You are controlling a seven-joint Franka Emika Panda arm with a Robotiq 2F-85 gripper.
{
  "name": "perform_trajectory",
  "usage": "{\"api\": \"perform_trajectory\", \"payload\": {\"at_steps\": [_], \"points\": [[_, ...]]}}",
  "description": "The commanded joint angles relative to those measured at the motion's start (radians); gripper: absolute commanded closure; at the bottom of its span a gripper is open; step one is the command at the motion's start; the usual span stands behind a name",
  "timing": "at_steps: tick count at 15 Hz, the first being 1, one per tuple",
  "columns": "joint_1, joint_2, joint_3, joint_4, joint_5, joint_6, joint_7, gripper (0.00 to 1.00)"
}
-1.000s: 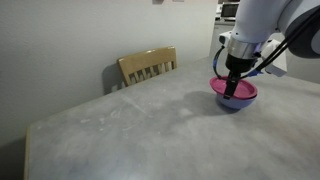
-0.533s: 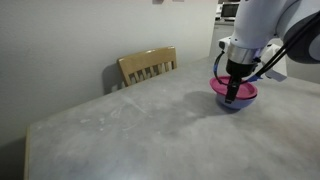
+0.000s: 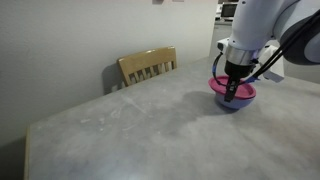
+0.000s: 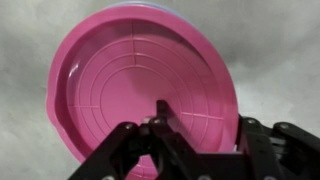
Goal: Put the pink lid on the table
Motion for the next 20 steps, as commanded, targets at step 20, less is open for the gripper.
{"api": "perform_trajectory", "payload": {"at_steps": [20], "points": [[0.049,-0.083,0.004,0.044,-0.048,-0.188,0.119,0.97]]}}
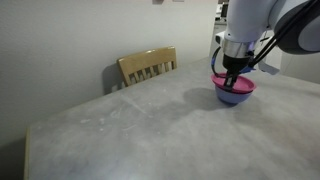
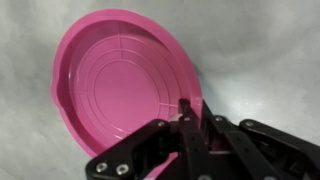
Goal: Put the pink lid on the table
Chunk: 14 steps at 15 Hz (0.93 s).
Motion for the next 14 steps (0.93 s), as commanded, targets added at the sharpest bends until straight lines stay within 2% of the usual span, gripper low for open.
{"api": "perform_trajectory", "payload": {"at_steps": [1,6,10,14], "points": [[0.032,-0.069,0.014,-0.002,-0.042,-0.075,0.052,0.97],[0.038,-0.095,0.088,0.041,-0.014,-0.076,0.023,0.97],[0.052,-0.058,0.158,0.111,0.032,-0.076,-0.012,0.97],[0.08,0.016,0.184,0.212,0.049,-0.115,-0.025,0.97]]}}
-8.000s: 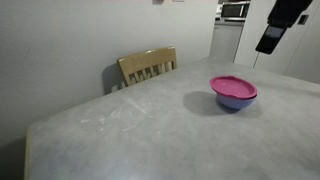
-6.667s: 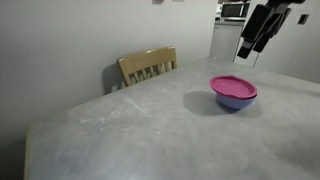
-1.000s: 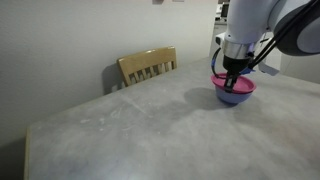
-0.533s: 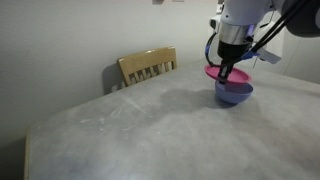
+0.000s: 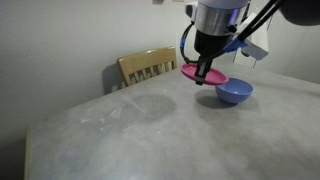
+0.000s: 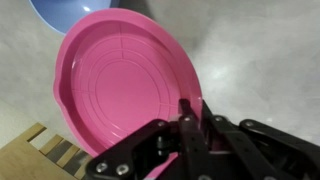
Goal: Put the pink lid on the table
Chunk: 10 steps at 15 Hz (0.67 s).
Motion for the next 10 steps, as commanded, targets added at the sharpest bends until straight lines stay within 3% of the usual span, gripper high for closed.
{"api": "perform_trajectory", "payload": {"at_steps": [1,10], "points": [[0.02,0.102,0.006,0.124,0.016,-0.068,-0.028,0.97],[0.088,0.414,-0.028,0.419,0.028,-0.197,-0.04,0.97]]}}
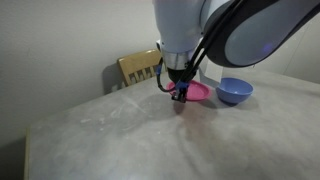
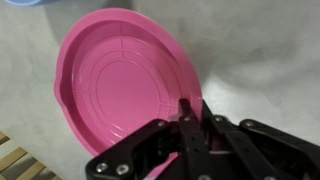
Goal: Put the pink lid on the table
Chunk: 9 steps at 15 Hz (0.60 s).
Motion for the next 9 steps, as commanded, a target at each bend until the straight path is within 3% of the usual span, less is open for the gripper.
{"api": "perform_trajectory", "payload": {"at_steps": [1,8,9], "points": [[0.023,0.123,-0.014,0.135,0.041,-0.059,-0.05,0.97],[0.024,0.226,-0.015,0.257,0.123,-0.088,-0.128,0.97],[0.021,0.23,-0.012,0.264,0.129,-0.087,-0.148,0.65]]}}
